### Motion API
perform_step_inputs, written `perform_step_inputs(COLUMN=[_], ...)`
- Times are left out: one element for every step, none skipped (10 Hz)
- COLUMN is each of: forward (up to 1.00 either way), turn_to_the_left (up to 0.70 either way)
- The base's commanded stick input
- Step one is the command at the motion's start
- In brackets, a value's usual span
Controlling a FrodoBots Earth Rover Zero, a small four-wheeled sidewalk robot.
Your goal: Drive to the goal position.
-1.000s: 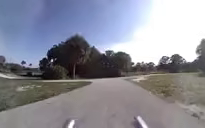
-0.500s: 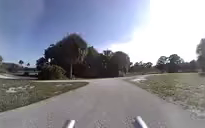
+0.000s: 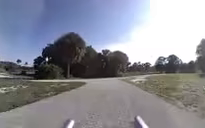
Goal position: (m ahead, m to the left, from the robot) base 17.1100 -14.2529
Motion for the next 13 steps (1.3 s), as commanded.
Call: perform_step_inputs(forward=[0.7,0.7,0.7,0.7,0.7,0.7,0.7,0.7,0.7,0.7,0.7,0.7,0.7], turn_to_the_left=[0.0,0.0,0.0,0.0,0.0,0.0,0.0,0.0,0.0,0.0,0.0,0.0,0.0])
